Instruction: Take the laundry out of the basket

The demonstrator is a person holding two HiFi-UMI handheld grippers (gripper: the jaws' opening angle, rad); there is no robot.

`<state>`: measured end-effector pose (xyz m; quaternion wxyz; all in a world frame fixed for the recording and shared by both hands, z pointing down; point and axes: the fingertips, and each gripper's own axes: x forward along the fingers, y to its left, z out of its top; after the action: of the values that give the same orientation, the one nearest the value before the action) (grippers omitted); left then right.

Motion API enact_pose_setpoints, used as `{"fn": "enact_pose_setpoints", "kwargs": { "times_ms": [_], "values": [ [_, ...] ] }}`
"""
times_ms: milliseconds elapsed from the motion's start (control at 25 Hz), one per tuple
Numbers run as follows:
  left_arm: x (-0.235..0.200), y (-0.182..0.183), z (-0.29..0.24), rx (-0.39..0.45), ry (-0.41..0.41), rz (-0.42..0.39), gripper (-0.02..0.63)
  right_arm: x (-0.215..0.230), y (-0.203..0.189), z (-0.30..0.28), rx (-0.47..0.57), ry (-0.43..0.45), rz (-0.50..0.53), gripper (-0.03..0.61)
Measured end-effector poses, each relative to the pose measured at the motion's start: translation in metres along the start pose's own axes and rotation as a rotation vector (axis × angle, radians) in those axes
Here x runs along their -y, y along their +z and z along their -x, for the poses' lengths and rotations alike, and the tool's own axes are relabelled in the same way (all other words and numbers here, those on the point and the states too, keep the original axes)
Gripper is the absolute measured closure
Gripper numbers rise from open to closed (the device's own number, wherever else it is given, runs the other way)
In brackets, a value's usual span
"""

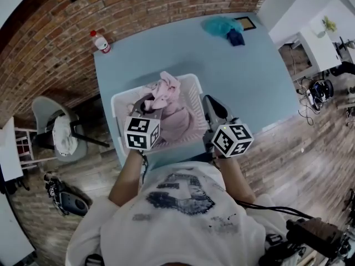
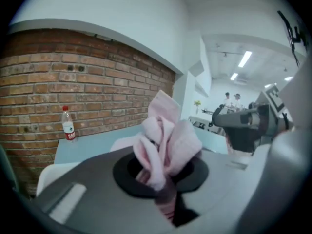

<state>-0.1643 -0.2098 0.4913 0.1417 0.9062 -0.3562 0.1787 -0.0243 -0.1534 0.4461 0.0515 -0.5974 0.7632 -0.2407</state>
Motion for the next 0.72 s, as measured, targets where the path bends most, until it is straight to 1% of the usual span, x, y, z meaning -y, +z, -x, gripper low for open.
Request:
{"fn": "enact_pose_setpoints", "kwargs": {
  "times_ms": [240, 480, 720],
  "values": [
    [-0.008, 0.036, 0.033, 0.114, 0.018, -0.034, 0.574, -0.025, 0.011, 0.008, 0.047, 0.000, 0.037, 0.581],
    [-0.006, 0.081, 0.060, 0.210, 0.027, -0.094, 0.575, -0.046, 0.031, 0.008, 0.084, 0.038, 0.083, 0.581],
    [0.008, 0.130, 0.079, 0.291, 0.044, -0.144, 0.575, -0.055, 0.065, 0.011, 0.127, 0.089, 0.126, 0.581]
  ]
}}
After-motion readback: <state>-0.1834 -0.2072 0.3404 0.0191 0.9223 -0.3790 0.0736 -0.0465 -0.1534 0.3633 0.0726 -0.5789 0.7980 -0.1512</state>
